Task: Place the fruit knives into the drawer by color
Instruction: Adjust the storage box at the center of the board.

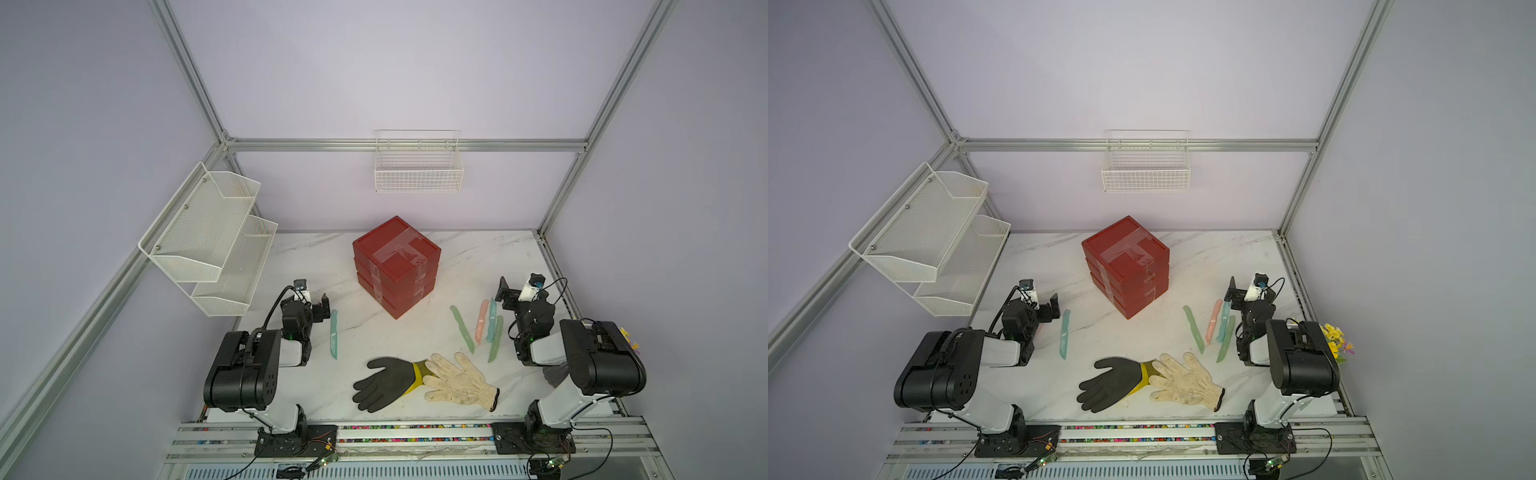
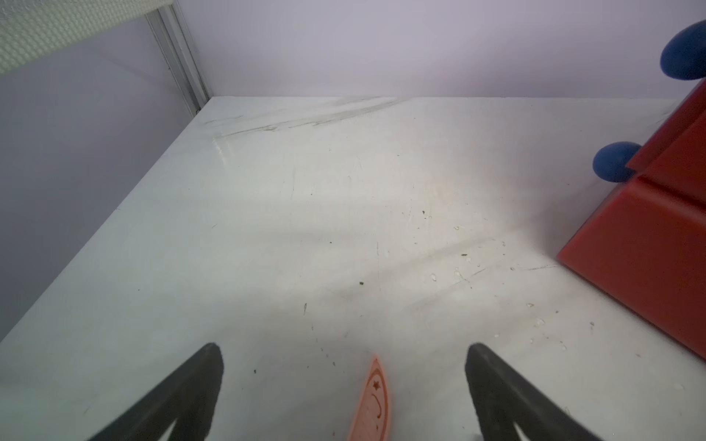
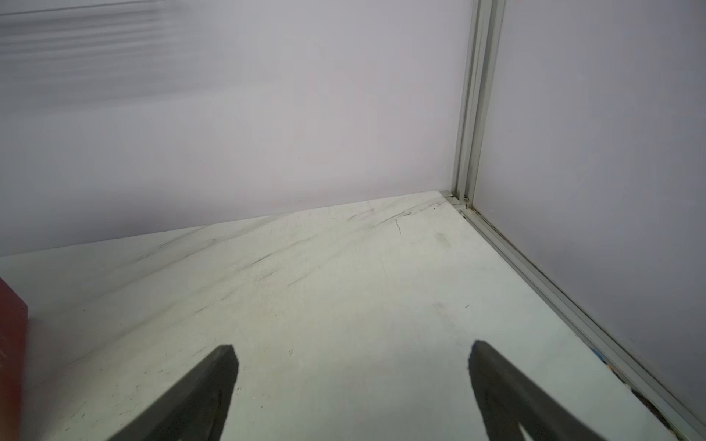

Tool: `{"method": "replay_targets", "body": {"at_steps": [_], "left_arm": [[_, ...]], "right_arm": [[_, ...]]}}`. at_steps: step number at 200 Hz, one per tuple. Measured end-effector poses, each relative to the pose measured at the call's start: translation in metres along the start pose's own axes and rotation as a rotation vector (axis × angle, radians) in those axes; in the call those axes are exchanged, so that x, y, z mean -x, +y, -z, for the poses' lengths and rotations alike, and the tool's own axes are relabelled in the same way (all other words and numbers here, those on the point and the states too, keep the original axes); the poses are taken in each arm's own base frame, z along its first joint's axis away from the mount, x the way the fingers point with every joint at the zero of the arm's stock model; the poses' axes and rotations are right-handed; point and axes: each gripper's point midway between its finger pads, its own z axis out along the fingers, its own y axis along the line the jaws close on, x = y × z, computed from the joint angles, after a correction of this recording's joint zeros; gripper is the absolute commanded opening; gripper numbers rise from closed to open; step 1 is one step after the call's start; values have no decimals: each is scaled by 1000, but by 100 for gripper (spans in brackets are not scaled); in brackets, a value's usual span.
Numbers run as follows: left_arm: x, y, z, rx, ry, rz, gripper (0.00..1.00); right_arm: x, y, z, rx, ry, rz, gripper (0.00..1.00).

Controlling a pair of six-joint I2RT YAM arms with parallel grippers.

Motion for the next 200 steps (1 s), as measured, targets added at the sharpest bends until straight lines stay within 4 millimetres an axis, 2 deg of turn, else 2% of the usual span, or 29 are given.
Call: {"method": "replay_targets", "body": {"at_steps": [140, 150, 161, 174, 191, 200], "left_arm": [[-1, 0, 0, 0, 4, 0, 100], [-1, 0, 1, -1, 6, -7, 100], [-1, -1, 0, 1, 40, -21, 100], [14, -5, -7, 10, 83, -37, 100], [70, -15, -22, 7, 60, -39, 100], [105, -21, -26, 4, 25, -24, 100]], "right_arm": [[0, 1, 0, -8, 3, 3, 97], [0, 1, -4, -39, 22, 10, 97], [8, 9, -19, -63, 46, 35, 97], [34, 29, -43, -79, 36, 76, 97], [77, 61, -61, -119, -32, 113, 98], [88, 74, -64, -135, -39, 109, 97]]}}
